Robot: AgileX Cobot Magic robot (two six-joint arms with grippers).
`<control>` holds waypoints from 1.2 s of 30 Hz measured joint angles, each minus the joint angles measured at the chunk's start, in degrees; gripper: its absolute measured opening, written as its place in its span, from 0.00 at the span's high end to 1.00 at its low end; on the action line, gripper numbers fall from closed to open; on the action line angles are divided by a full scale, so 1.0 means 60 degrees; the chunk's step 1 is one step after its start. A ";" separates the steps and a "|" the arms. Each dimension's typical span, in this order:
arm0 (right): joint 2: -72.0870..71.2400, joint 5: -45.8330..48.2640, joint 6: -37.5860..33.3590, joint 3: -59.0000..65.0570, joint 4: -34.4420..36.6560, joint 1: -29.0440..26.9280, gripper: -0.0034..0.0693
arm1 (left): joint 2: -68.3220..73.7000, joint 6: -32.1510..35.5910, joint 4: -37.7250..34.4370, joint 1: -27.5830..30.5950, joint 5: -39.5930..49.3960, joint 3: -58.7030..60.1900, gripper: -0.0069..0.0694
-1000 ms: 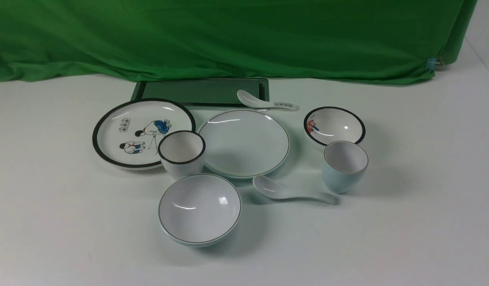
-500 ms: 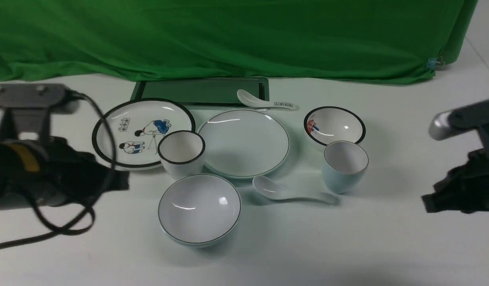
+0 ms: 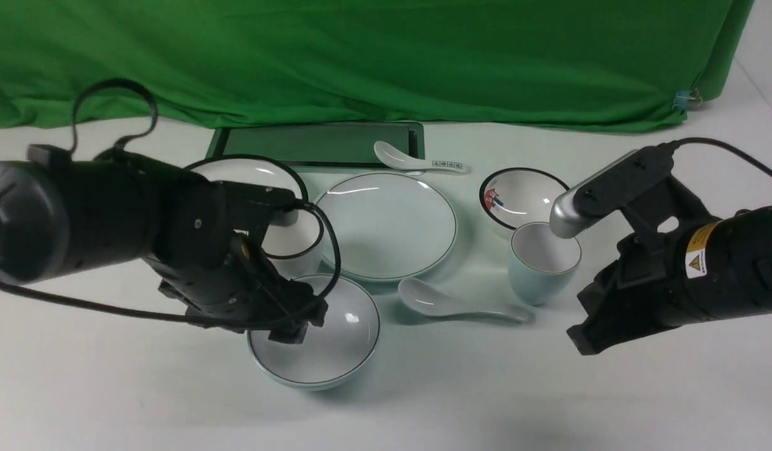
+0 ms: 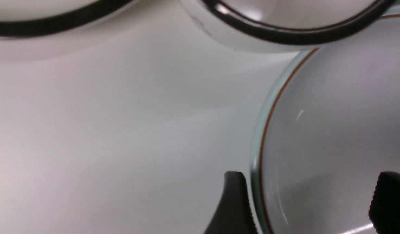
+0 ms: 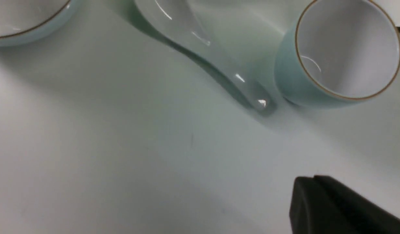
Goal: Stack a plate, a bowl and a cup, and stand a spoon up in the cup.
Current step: Use the left arm to grab a blue rice bowl, then use the left arm to put the blue rice bowl into the blue large plate in the middle
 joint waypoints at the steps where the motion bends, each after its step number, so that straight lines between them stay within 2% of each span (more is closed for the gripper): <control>1: 0.0000 0.0008 0.0000 0.0000 0.0000 0.0002 0.92 | 0.0263 0.0011 0.0000 0.0000 0.0015 -0.0009 0.36; 7: 0.0000 0.0029 0.0000 0.0000 0.0000 0.0002 0.90 | 0.0382 0.0273 -0.0354 0.0000 -0.0024 -0.0078 0.82; 8: 0.0000 0.0029 0.0000 0.0000 0.0000 0.0002 0.90 | 0.0344 0.0325 -0.0480 0.0000 -0.0024 -0.0079 0.84; 9: 0.0000 0.0029 0.0000 0.0000 0.0000 0.0002 0.90 | 0.0145 0.0786 -0.1100 0.0000 0.0166 -0.0127 0.90; 10: 0.0000 0.0029 0.0000 0.0000 0.0000 0.0002 0.90 | 0.0118 0.0858 -0.1100 0.0000 0.0207 -0.0138 0.90; 12: 0.0000 0.0029 0.0000 0.0000 0.0000 0.0002 0.90 | -0.0135 0.1745 -0.2073 0.0000 0.0924 -0.0383 0.92; 16: 0.0000 0.0029 0.0000 0.0000 0.0000 0.0002 0.90 | -0.0271 0.2325 -0.2668 -0.0011 0.1451 -0.1108 0.92; 20: 0.0000 0.0035 0.0000 0.0000 0.0000 0.0002 0.89 | -0.0072 0.2435 -0.1910 -0.0022 0.1356 -0.3030 0.92; 27: 0.0000 0.0078 0.0000 0.0000 -0.0008 0.0002 0.89 | 0.1902 0.2183 0.0034 -0.0006 0.1310 -0.6146 0.92; 29: 0.0000 0.0078 0.0000 0.0000 -0.0008 0.0002 0.85 | 0.2907 0.2140 0.0507 0.0056 0.1597 -0.7017 0.92; 33: 0.0000 0.0069 0.0000 0.0000 -0.0008 0.0002 0.77 | 0.3932 0.2140 0.0603 0.0153 0.2011 -0.7982 0.92; 36: 0.0000 0.0160 0.0383 -0.0058 -0.0008 -0.0020 0.65 | 0.4600 0.2129 0.0603 0.0176 0.2124 -0.8480 0.92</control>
